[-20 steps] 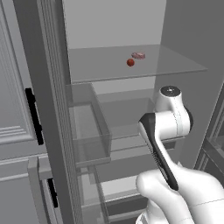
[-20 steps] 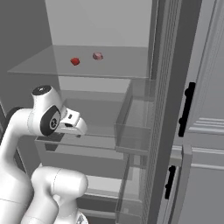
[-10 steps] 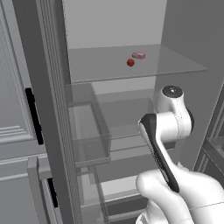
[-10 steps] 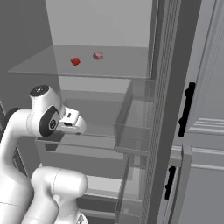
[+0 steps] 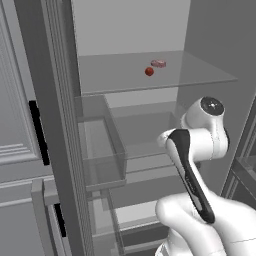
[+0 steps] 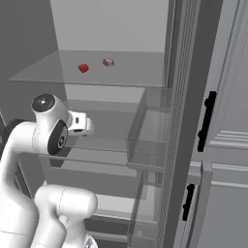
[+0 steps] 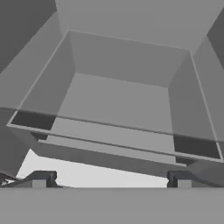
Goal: Take the strawberry from the fridge and place it on top of the pancake, located on the dining counter.
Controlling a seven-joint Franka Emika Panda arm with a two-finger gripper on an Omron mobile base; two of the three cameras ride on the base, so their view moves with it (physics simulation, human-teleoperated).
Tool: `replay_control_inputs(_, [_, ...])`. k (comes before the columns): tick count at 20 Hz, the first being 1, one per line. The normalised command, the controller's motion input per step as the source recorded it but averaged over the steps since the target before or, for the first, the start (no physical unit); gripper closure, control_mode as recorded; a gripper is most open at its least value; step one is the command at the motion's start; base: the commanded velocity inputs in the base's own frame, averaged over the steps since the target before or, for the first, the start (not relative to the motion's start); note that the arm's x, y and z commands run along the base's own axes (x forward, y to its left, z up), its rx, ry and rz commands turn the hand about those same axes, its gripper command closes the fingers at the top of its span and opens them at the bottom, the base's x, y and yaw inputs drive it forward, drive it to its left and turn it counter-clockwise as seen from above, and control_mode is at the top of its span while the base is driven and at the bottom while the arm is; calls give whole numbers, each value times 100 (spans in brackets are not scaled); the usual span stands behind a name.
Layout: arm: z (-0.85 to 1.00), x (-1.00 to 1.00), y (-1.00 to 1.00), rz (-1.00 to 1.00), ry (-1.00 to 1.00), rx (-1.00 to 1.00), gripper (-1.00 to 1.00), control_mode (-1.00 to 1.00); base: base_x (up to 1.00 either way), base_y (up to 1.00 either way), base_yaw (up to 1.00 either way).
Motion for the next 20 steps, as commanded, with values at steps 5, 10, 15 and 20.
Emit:
replay_control_inputs(5, [79, 3, 24, 1, -9, -2, -100, -100, 0, 0, 0])
replay_control_inputs(10, [55, 0, 16, 0, -29, -1, -100, -100, 0, 0, 0])
replay_control_inputs(15, [75, 3, -5, -5, -29, 17, -100, -100, 0, 0, 0])
replay_control_inputs(20, [94, 14, -6, 0, -4, 27, -100, -100, 0, 0, 0])
